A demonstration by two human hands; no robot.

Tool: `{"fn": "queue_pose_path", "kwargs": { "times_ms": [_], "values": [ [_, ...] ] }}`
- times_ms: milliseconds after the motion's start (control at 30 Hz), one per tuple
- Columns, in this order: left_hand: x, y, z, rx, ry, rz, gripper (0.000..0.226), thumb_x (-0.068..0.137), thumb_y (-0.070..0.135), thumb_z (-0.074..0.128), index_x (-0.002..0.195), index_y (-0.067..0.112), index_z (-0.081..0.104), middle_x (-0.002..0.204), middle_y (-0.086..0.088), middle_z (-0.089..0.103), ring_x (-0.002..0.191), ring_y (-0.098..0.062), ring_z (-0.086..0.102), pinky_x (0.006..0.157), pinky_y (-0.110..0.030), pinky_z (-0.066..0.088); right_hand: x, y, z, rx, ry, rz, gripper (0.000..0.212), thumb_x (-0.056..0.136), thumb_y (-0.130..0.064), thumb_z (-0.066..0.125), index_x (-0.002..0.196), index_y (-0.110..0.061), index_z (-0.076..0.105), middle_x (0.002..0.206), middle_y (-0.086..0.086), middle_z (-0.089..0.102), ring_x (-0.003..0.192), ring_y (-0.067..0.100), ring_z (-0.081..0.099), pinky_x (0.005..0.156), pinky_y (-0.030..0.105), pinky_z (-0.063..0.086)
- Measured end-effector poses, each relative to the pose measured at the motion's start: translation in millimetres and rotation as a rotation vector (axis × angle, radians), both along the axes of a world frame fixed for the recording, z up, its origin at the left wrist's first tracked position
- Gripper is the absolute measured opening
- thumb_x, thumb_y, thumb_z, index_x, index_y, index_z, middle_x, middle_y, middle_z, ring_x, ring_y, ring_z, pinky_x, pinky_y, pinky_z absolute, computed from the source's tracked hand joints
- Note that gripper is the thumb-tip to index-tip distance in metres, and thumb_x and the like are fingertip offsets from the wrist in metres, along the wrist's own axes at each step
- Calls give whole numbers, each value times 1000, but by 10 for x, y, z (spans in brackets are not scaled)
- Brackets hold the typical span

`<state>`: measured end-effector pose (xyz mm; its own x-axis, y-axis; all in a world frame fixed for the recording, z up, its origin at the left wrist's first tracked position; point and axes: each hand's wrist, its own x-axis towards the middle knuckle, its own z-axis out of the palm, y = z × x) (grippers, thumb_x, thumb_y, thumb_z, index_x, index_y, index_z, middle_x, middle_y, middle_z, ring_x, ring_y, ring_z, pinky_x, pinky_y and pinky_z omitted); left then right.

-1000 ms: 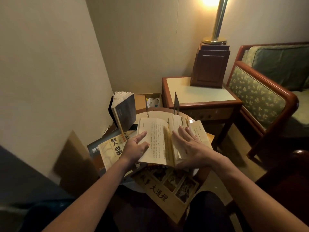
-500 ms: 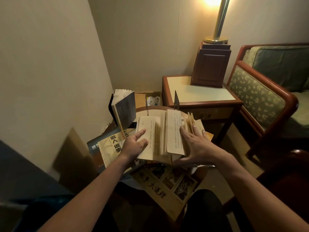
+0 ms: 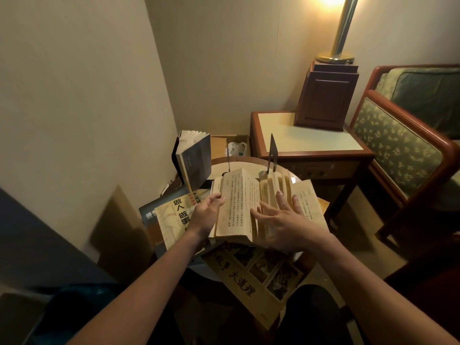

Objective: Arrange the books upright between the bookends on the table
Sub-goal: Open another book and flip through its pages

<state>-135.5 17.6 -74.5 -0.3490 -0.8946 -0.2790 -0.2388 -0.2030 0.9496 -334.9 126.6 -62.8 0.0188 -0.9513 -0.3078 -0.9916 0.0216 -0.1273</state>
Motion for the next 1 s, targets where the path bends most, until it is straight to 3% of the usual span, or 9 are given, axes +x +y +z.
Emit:
{"fn": "queue_pose_path", "kwargs": {
  "times_ms": [100, 167, 267, 400, 567, 633, 700, 833, 1000],
  "values": [
    [15, 41, -68, -96, -155, -46, 67, 86, 52, 71, 142, 26, 45, 129, 5, 54, 99, -11, 63, 69, -28, 52, -5, -14, -32, 35, 21, 9, 80, 88, -74, 46, 154, -53, 7, 167, -6, -8, 143, 36, -34, 110, 68, -23],
    [21, 45, -183, -150, -257, -82, 86, 77, 55, 79, 147, 25, 39, 140, 0, 50, 112, -15, 56, 70, -25, 46, -10, -19, -36, 35, -17, 2, 73, 89, -73, 44, 153, -53, 14, 166, -5, -10, 144, 33, -33, 113, 66, -20],
    [51, 43, -313, -94, -295, -137, 96, 76, 43, 84, 151, 26, 27, 143, -3, 52, 120, -19, 55, 85, -32, 54, -12, -18, -72, -127, -136, -55, 57, 98, -66, 32, 152, -52, 23, 165, -4, -17, 148, 27, -27, 118, 61, -14],
    [49, 71, -439, -140, -424, -130, 110, 73, 47, 85, 156, 24, 18, 144, -5, 52, 128, -23, 53, 106, -45, 49, -40, -54, -175, -235, -143, -182, 63, 104, -52, 31, 158, -41, 2, 162, -4, -27, 146, 24, -29, 120, 56, -12],
    [-59, 219, -438, -436, -830, -125, 102, 81, 64, 65, 159, 30, 8, 160, -5, 14, 144, -31, 22, 113, -49, 33, -32, -107, -293, -136, 24, -143, 64, 101, -59, 29, 157, -43, 3, 163, -3, -24, 146, 29, -31, 115, 68, -13],
    [-114, 226, -444, -677, -846, -262, 87, 92, 52, 54, 160, 33, 4, 168, 2, -2, 152, -29, 6, 121, -51, 17, -43, -120, -330, -118, 22, -152, 66, 100, -63, 27, 157, -43, 1, 163, -5, -22, 147, 25, -29, 118, 67, -7],
    [-205, 199, -475, -820, -818, -461, 69, 102, 38, 39, 161, 28, 6, 169, 4, -1, 155, -21, 1, 124, -47, 2, -68, -143, -346, -111, 13, -170, 67, 98, -67, 26, 156, -46, 0, 164, -7, -20, 148, 21, -26, 119, 65, -4],
    [-432, 63, -549, -715, -793, -492, 57, 108, 35, 20, 161, 16, 8, 168, -1, 7, 155, -15, 6, 127, -43, 5, -57, -138, -376, -112, 47, -159, 66, 98, -67, 19, 155, -45, -6, 162, -8, -23, 147, 21, -28, 119, 64, -5],
    [-551, -182, -579, -660, -851, -467, 57, 108, 36, 18, 160, 15, 9, 168, -2, 10, 155, -15, 9, 126, -47, 1, -37, -137, -410, -126, 43, -167, 64, 99, -65, 13, 155, -44, -9, 162, -8, -25, 147, 22, -30, 118, 66, -5]
  ]
}}
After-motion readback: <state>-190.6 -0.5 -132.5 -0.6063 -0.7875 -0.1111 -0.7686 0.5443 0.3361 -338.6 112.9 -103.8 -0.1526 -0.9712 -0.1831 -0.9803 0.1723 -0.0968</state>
